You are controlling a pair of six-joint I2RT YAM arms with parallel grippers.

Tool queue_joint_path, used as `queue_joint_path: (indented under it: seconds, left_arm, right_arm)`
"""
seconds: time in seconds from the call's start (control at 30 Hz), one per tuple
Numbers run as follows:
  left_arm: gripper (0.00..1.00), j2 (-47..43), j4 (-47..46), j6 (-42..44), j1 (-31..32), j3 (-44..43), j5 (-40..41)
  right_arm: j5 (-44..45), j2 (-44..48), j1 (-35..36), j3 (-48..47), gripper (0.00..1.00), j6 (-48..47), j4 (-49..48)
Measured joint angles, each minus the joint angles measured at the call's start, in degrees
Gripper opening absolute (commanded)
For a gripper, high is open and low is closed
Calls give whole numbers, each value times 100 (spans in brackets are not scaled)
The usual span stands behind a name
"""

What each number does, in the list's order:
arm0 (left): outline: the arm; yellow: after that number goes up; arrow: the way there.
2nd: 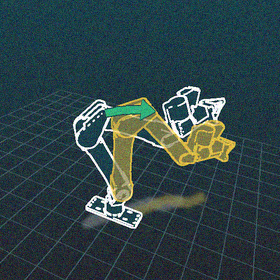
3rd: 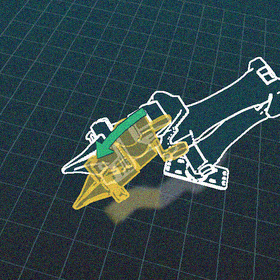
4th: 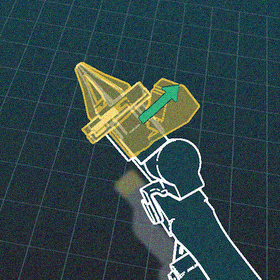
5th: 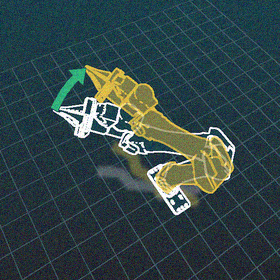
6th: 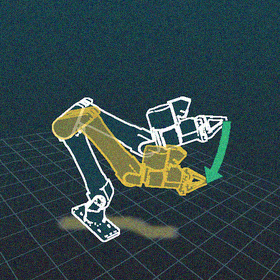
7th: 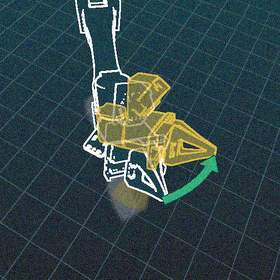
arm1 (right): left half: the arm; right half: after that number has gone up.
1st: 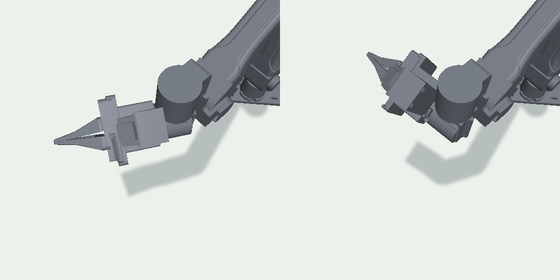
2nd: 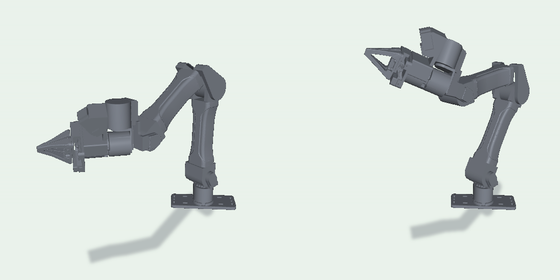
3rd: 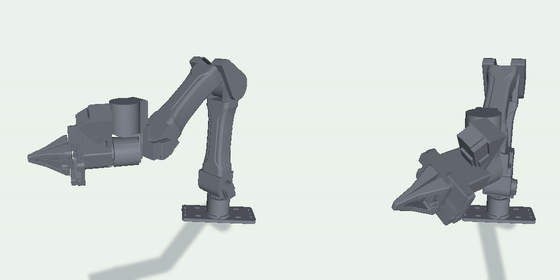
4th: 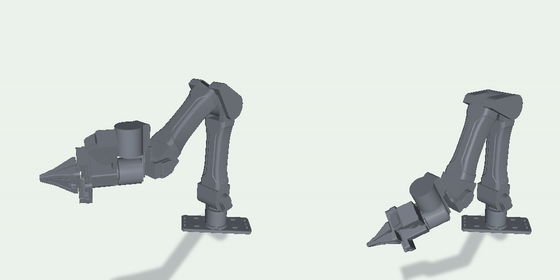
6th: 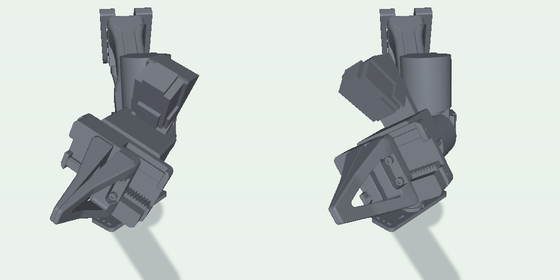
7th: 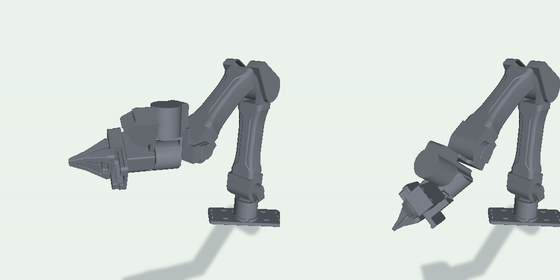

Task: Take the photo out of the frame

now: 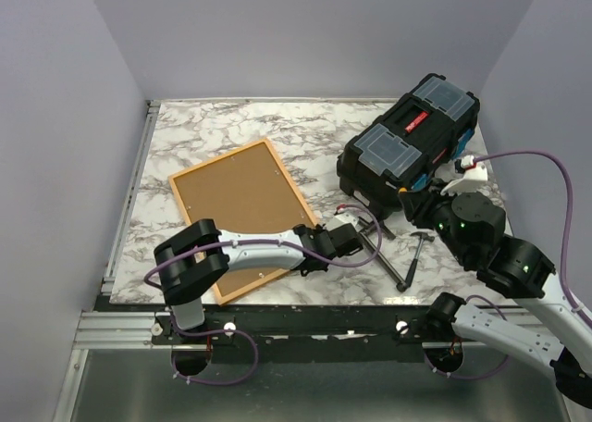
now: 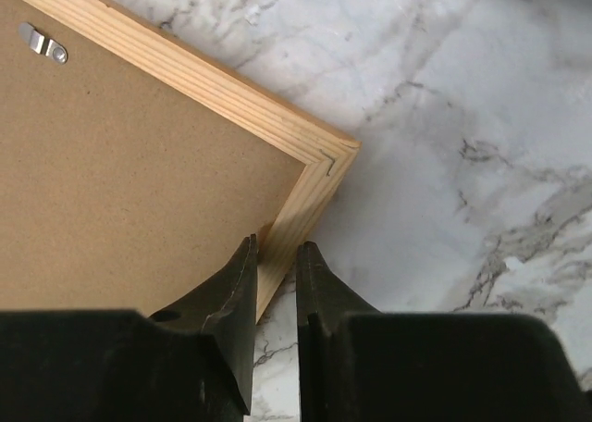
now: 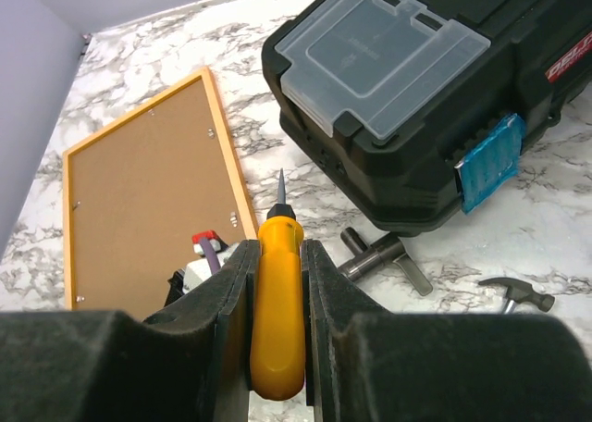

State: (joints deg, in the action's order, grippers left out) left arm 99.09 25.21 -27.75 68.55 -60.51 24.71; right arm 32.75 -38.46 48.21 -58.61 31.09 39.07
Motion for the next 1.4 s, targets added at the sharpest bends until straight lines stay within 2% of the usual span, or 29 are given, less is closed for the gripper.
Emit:
queue_joint_path:
  seconds: [0.23,0.6,0.87,0.93,1.0,1.07,1.13,1.4]
  left_arm:
    - [0,332,463,-640,-433,-647,0]
    - [0,1121,1104,-2284,-2079,-2291,-595]
    - [0,2070,1530,-3576,-2437,-3434,-933]
    - [12,2179,1574,-3716,-2483,-3582,-940]
    - [33,2190,1582,-3790,-2540,-3624,-992]
    - [44,2149,1539,-3834,-2645,-3620,-1099]
    - [52,2033,1346,-3805,-2804,-3510,-1287]
    - [66,704,608,-3045,-3322,-2511,-2345]
  right_arm:
    - [107,17,0,-2,1,37,94]
    - [363,72,0,-2,1,157,354]
    - [348,-13,0,-2,1,186,404]
    - [304,-131,0,-2,1,186,402]
    - [238,-286,0,-2,1,186,402]
    - [177,-437,0,-2,1,186,398]
    - [107,-575,0,0,1,186,393]
    - [-251,-1049,-2,9,1,188,260]
